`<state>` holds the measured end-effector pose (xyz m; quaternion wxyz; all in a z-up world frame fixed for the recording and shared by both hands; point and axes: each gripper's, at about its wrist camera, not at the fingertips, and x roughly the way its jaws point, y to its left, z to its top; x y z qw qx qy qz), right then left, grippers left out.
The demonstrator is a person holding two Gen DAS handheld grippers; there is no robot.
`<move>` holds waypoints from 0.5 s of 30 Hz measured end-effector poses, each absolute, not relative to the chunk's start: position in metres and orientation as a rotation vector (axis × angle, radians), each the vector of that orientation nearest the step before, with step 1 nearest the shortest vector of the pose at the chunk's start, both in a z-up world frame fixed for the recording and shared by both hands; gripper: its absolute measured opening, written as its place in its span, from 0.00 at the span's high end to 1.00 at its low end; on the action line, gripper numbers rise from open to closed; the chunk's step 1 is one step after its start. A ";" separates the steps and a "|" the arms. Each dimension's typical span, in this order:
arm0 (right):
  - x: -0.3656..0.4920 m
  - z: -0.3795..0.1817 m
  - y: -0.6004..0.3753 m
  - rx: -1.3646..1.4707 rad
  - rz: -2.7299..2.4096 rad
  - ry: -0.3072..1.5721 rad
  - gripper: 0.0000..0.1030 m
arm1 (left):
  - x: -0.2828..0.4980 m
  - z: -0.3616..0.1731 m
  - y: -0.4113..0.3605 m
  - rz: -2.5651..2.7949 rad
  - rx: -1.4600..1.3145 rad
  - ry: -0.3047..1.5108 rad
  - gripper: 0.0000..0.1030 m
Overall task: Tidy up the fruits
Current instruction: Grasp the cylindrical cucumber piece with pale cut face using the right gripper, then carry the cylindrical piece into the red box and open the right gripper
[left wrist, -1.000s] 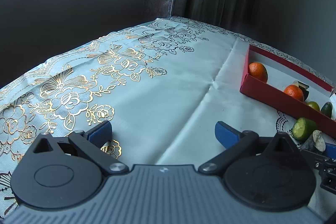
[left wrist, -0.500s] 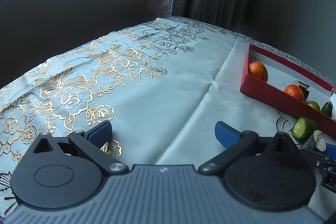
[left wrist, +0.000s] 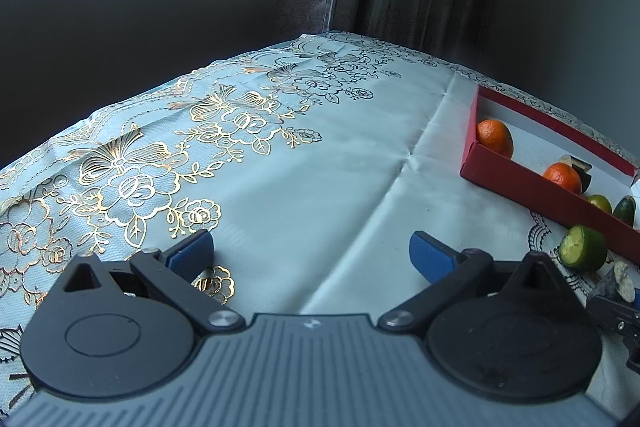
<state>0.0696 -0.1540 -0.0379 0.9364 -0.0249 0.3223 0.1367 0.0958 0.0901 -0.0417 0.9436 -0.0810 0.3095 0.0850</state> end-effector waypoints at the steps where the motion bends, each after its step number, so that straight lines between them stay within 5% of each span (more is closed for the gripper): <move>1: 0.068 -0.038 -0.156 -0.048 0.277 0.658 0.68 | 0.096 -0.042 0.090 0.175 -0.165 0.631 0.00; 15: 0.041 -0.033 -0.187 -0.031 0.251 0.639 0.68 | 0.097 -0.042 0.089 0.205 -0.149 0.640 0.00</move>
